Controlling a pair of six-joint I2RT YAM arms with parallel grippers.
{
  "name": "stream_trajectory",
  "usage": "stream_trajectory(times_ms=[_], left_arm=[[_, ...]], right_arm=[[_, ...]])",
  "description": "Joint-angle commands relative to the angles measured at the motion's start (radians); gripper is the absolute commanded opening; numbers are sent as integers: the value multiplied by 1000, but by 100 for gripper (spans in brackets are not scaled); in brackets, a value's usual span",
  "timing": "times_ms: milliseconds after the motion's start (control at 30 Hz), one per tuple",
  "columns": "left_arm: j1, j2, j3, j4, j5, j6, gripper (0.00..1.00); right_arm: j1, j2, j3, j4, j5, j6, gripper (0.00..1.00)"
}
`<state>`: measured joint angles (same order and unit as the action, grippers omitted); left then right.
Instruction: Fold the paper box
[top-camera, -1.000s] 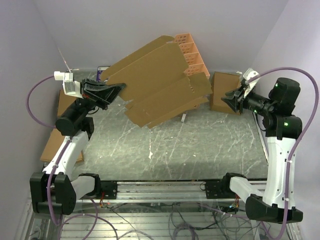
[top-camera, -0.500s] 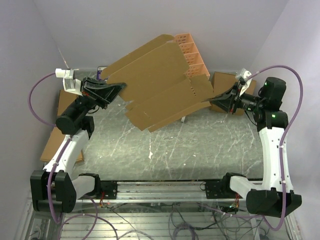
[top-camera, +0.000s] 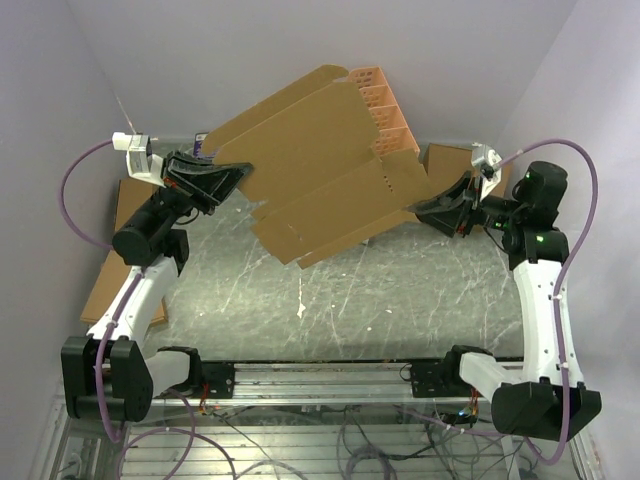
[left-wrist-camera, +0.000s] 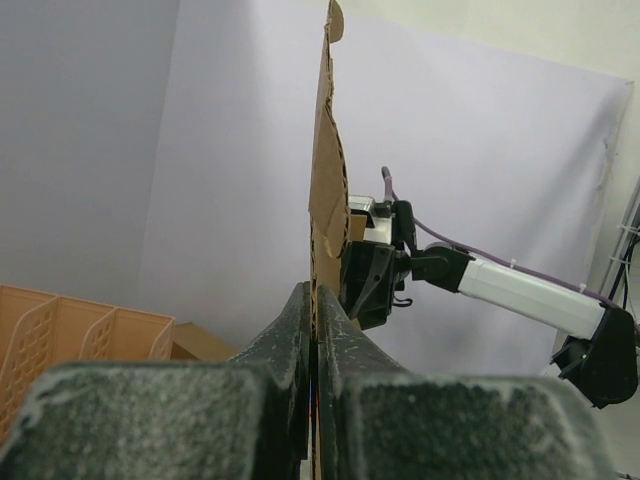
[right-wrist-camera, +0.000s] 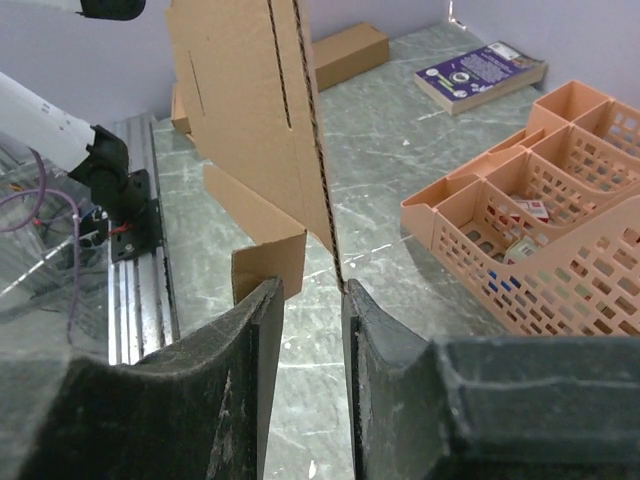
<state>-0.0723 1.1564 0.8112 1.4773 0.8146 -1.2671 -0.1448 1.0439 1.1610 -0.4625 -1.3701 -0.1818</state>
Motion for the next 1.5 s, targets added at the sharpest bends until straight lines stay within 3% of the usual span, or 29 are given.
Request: stream_trajectory(times_ms=[0,233,533,1233,1467], left_arm=[[11,-8,38,247,-9,-27,7],[11,-18,45,247,-14,-35,7],[9,-18,59,248,-25,-43,7],[-26,-11,69,248,-55,-35,7],[-34,-6,70,248,-61,-33,7]], right_arm=[[-2,-8,-44,134,-27,125,30],[3,5,-81,297,-54,288,41],[25,-6,-151,461,-63,465,45],[79,0,-236,711,-35,697,44],[77,3,-216,710,-20,701,44]])
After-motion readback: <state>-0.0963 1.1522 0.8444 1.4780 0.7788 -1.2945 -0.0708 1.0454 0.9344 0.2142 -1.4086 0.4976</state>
